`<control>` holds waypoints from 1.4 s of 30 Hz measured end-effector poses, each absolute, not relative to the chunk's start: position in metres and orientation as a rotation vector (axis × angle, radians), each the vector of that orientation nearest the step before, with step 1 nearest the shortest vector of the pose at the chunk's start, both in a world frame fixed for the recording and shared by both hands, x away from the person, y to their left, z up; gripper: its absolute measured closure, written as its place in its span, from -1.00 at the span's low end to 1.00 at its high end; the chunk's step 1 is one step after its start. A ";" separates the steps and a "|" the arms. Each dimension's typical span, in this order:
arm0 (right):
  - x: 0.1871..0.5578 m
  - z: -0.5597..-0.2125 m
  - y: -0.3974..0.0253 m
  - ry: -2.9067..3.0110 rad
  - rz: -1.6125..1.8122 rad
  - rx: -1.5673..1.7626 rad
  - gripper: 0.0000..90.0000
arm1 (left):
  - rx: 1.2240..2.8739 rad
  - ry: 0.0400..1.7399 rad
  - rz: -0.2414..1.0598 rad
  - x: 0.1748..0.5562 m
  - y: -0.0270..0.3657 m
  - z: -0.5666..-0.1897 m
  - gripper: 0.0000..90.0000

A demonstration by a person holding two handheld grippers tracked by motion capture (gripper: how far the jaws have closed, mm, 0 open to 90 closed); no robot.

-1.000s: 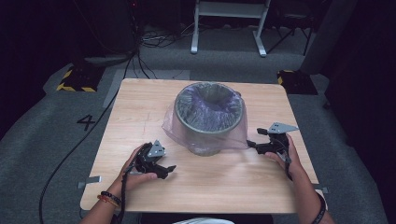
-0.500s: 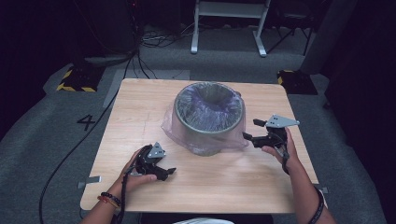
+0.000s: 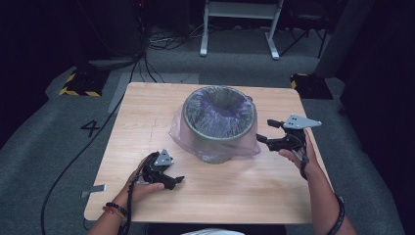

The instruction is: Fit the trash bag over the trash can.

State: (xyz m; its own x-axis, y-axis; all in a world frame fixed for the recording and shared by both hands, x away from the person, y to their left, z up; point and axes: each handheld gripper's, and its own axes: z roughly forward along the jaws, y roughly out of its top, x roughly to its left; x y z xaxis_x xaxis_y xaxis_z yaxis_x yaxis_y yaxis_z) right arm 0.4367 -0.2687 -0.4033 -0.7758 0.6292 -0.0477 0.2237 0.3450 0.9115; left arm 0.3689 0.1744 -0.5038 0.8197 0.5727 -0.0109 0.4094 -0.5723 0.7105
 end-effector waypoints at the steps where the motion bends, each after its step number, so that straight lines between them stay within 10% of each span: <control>1: 0.437 -0.401 -0.269 2.221 1.417 0.746 -0.50 | 2.258 0.717 0.284 0.369 0.174 -0.504 -0.68; 42: 0.452 -0.321 -0.205 2.206 1.476 0.591 -0.47 | 2.259 0.717 0.284 0.369 0.174 -0.504 -0.68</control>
State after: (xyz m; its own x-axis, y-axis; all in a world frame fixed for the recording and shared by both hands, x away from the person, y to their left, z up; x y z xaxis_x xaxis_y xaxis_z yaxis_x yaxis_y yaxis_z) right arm 0.4518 -0.2051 -0.3214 -0.8219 0.5595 -0.1070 0.1147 0.3466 0.9310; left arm 0.3689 0.1744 -0.5038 0.8193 0.5732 -0.0112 0.4101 -0.5722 0.7102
